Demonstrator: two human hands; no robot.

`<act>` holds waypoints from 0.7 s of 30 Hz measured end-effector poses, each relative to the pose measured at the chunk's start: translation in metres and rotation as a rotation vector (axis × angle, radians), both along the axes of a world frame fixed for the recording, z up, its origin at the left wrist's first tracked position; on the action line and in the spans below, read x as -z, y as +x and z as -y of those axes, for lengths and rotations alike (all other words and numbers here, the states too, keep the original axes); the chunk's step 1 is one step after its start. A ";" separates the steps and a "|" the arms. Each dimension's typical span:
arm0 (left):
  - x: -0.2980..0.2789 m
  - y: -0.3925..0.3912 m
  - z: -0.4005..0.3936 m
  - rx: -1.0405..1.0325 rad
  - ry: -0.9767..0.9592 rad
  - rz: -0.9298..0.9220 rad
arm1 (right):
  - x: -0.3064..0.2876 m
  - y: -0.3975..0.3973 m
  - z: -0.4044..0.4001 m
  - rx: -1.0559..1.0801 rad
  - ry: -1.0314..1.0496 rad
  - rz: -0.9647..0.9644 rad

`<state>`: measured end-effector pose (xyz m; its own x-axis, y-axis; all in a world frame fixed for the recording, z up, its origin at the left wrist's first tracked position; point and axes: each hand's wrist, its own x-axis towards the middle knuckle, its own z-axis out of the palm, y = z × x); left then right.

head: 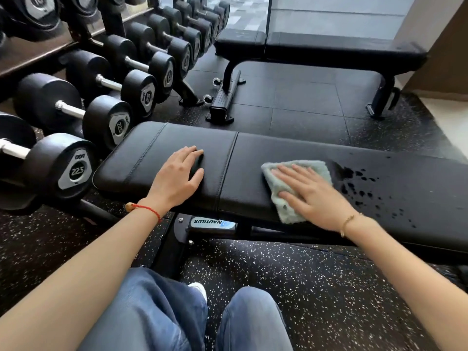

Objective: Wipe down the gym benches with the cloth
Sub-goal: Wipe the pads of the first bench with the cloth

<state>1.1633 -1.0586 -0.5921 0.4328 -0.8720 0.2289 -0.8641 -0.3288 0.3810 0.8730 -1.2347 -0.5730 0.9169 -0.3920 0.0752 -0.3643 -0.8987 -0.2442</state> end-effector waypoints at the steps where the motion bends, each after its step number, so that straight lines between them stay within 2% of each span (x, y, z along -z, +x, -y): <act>1: 0.000 0.000 0.000 -0.004 0.004 0.009 | -0.001 0.005 0.020 0.075 0.000 -0.002; 4: 0.001 -0.001 0.001 -0.011 0.003 0.021 | -0.004 0.044 0.066 0.323 -0.033 -0.088; 6: 0.002 0.000 0.001 -0.013 -0.002 0.023 | -0.003 0.067 0.057 0.356 -0.048 -0.119; 8: 0.003 0.001 0.001 -0.018 -0.004 0.025 | -0.001 0.069 0.025 0.243 -0.057 -0.091; 11: 0.002 0.003 0.001 -0.014 -0.007 0.035 | 0.001 0.036 -0.036 -0.041 -0.063 0.014; 13: 0.003 0.003 0.001 -0.018 -0.008 0.042 | 0.000 0.020 -0.041 -0.109 -0.034 0.005; 15: 0.005 0.002 0.002 -0.029 -0.011 0.057 | 0.001 0.032 -0.013 -0.035 -0.024 -0.009; 19: 0.005 0.000 0.002 -0.045 -0.016 0.072 | -0.002 0.111 0.032 0.258 -0.023 -0.122; 21: 0.005 0.001 0.001 -0.047 -0.024 0.070 | -0.003 0.132 0.008 0.217 -0.029 -0.124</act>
<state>1.1639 -1.0600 -0.5973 0.4550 -0.8450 0.2810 -0.8730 -0.3609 0.3281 1.0050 -1.2430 -0.5702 0.8141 -0.5804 -0.0180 -0.5753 -0.8020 -0.1607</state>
